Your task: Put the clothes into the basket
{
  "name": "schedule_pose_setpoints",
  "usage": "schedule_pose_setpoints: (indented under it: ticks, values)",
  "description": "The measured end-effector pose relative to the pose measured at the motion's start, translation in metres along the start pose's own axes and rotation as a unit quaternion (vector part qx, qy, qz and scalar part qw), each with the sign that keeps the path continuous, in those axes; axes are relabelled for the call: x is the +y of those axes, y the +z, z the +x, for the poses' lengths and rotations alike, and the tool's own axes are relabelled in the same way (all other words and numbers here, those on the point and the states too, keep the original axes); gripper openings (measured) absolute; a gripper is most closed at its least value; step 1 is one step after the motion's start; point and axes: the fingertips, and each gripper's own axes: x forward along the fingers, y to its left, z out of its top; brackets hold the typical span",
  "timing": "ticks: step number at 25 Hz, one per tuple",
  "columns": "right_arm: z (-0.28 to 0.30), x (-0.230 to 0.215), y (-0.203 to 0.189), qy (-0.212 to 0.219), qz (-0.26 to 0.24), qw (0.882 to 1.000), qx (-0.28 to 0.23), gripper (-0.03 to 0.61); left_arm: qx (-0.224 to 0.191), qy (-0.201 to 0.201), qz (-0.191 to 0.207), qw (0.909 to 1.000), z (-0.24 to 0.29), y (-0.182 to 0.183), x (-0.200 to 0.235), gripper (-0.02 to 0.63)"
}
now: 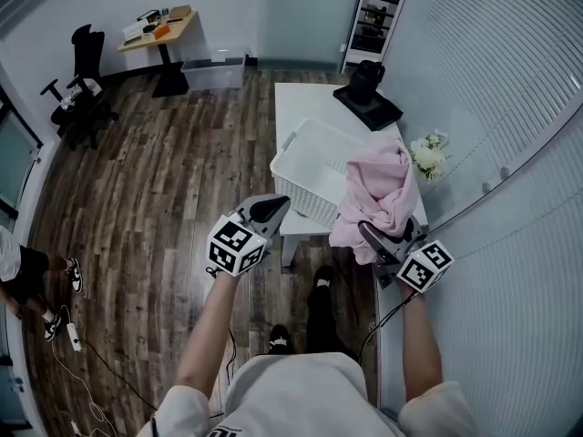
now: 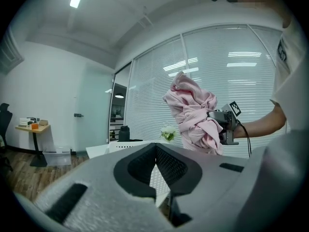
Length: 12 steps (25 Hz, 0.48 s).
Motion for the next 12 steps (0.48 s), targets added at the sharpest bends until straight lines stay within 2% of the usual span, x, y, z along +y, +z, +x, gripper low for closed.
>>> schedule_pose_setpoints:
  ticks: [7,12]
  values:
    - [0.057,-0.057,0.035,0.047,0.021,0.998,-0.030,0.454,0.006,0.034,0.005,0.9994,0.040,0.005,0.063,0.012]
    - [0.095,-0.103,0.047,0.063,0.022,0.998,-0.013,0.454,0.004,0.053,0.011,0.9985,0.075,0.028,0.104,0.012]
